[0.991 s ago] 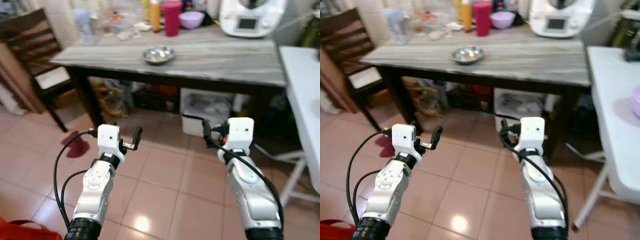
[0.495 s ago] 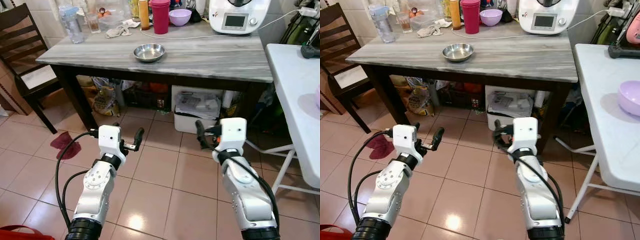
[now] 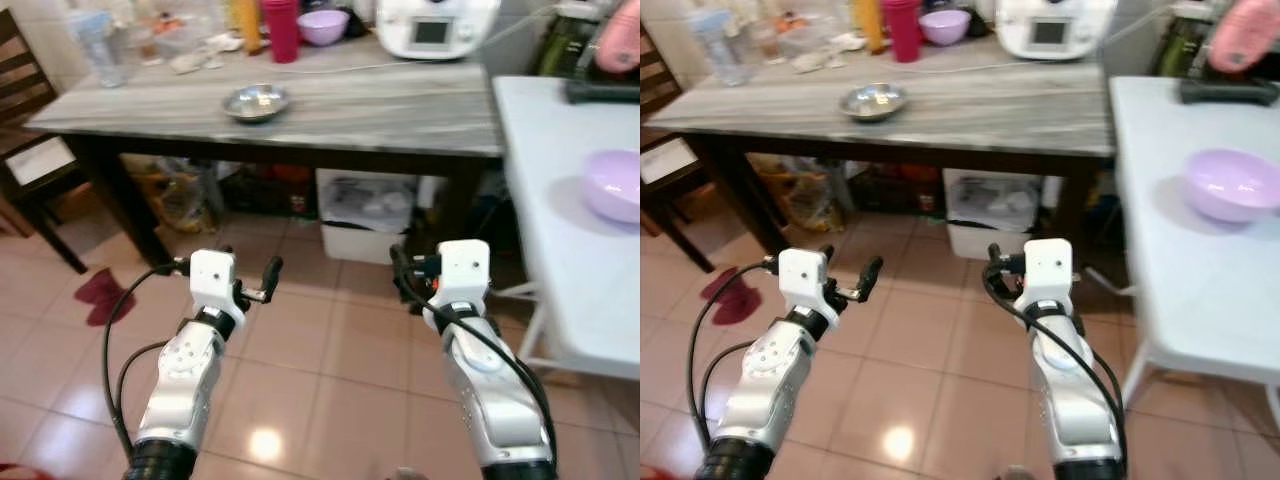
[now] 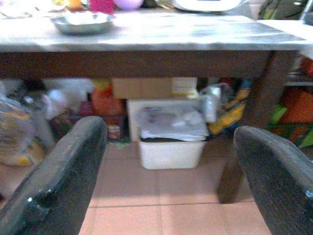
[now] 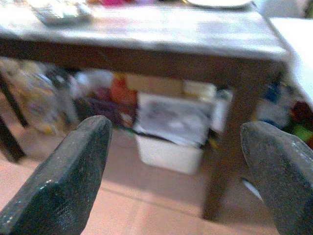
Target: Setting the table
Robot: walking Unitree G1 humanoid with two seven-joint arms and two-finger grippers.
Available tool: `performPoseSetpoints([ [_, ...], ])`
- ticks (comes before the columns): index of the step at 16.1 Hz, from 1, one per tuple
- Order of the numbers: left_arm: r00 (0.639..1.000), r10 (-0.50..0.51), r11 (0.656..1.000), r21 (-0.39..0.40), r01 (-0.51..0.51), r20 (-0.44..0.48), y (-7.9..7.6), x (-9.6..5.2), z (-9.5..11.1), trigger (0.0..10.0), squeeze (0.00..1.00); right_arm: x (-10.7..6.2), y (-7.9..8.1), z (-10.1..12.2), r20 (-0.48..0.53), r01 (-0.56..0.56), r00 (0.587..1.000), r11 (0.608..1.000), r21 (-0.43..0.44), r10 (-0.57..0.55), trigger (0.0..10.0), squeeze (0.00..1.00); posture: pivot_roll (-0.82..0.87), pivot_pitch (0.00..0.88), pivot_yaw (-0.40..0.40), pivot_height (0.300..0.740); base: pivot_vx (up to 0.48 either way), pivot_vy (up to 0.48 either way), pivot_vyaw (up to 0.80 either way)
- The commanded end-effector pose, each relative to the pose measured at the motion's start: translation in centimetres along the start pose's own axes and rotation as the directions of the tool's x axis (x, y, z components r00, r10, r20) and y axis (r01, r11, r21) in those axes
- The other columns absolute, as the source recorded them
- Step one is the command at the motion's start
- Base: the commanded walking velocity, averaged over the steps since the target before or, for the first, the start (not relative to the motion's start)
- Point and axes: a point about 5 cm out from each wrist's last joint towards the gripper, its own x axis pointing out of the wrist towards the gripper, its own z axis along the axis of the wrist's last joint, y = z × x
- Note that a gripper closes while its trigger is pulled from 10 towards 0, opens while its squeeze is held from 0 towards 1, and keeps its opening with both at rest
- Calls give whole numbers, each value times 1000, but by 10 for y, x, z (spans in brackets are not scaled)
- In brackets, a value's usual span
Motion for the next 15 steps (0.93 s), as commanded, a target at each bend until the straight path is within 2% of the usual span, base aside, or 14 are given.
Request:
performPoseSetpoints([
  [1, 1000, -10, 1000, 8, 10, -8, 0, 0, 0, 10000, 0, 1, -1, 1, 4, 3, 1000, 1000, 3, -3, 10000, 0, -181, 76, 80, 740, 0, -311, 0],
  [3, 1000, -13, 1000, 10, 13, -5, 0, 0, 1, 10000, 0, 1, -1, 2, 13, 4, 1000, 1000, -2, -4, 10000, 0, -179, 72, 80, 740, 0, -311, 0],
  [6, 999, -10, 1000, 6, 10, 39, -1, 2, 10, 10000, 0, 0, -5, 15, 106, 26, 994, 1000, -14, -24, 10000, 0, -178, 69, 80, 740, 0, -311, 0],
  [10, 998, 4, 1000, 5, -5, 70, 1, 3, 19, 10000, 0, -2, -12, 26, 180, 65, 982, 997, -40, -56, 10000, 0, -173, 65, 79, 740, 0, -312, 0],
  [14, 996, 0, 1000, 2, 0, 84, -3, 5, 23, 10000, 0, -3, -17, 21, 163, 91, 983, 995, -33, -84, 10000, 0, -172, 67, 79, 740, 0, -313, 0],
  [15, 997, -1, 1000, 4, 1, 83, -3, 5, 23, 10000, 0, -3, -17, 20, 159, 93, 984, 995, -30, -87, 10000, 0, -172, 69, 81, 740, 0, -315, -700],
])
